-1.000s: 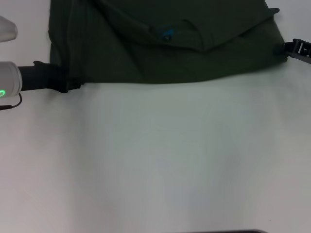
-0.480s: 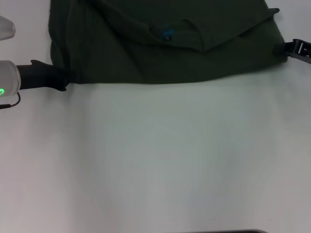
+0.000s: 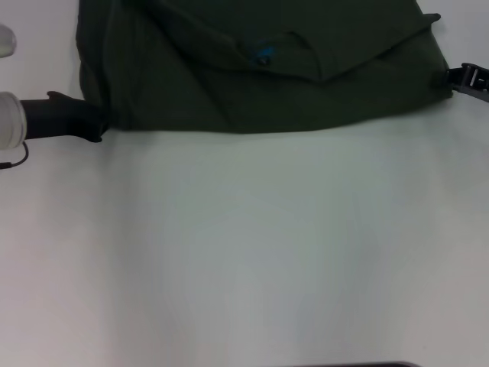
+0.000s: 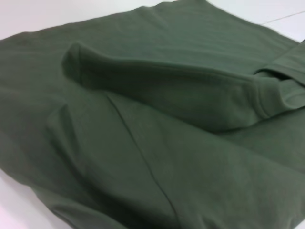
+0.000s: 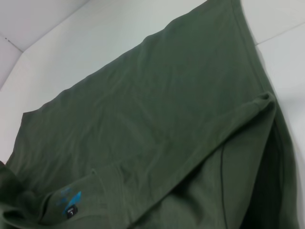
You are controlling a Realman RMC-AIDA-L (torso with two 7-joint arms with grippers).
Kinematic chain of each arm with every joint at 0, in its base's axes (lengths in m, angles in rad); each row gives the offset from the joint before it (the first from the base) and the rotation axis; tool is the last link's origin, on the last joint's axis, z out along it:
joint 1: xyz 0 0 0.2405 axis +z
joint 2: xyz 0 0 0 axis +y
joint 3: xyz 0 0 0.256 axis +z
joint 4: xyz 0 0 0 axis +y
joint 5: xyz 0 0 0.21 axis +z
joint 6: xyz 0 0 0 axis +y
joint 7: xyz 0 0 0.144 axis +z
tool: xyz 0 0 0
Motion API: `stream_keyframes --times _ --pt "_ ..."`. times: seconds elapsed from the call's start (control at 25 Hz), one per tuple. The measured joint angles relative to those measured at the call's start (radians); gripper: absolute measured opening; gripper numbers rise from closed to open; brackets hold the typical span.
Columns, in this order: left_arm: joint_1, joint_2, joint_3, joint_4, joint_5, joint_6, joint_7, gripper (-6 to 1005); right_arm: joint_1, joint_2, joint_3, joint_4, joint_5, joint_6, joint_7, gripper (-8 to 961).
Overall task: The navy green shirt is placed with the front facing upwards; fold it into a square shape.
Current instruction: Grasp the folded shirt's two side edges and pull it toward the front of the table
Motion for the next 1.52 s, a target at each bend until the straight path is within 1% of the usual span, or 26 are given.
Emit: stream_keyframes --times 0.12,0.36,0.64,0.76,0.84,0.96,1.12,1.2,1.52 --pt "0.013 0.004 -0.012 0.025 0.001 0.035 -0.001 11 -0.009 -0.002 0.000 0.000 0.002 -0.016 -0.006 43" --pt "0.050 0.008 -0.080 0.070 0.008 0.119 -0.002 11 -0.035 -0.004 0.000 -0.003 0.018 -0.076 -0.057 43" --pt "0.100 0.012 -0.109 0.094 0.012 0.195 0.006 11 -0.073 -0.007 0.003 -0.010 0.020 -0.162 -0.115 44" --pt "0.119 0.013 -0.123 0.111 0.016 0.248 0.008 10 -0.093 -0.007 0.008 -0.016 0.020 -0.203 -0.138 44" --pt "0.133 0.013 -0.133 0.127 0.019 0.297 0.009 10 -0.108 -0.007 0.018 -0.016 0.020 -0.232 -0.156 44" --pt "0.158 0.007 -0.149 0.156 0.019 0.369 0.012 10 -0.133 -0.006 0.042 -0.017 0.020 -0.283 -0.194 44" --pt "0.176 0.004 -0.201 0.163 0.019 0.433 0.018 10 -0.164 -0.002 0.072 -0.017 0.020 -0.345 -0.232 44" --pt "0.184 0.004 -0.220 0.162 0.019 0.463 0.019 10 -0.179 0.000 0.074 -0.017 0.020 -0.370 -0.246 44" --pt "0.212 0.001 -0.245 0.167 0.028 0.580 0.020 10 -0.240 0.002 0.074 -0.017 0.016 -0.446 -0.285 44"
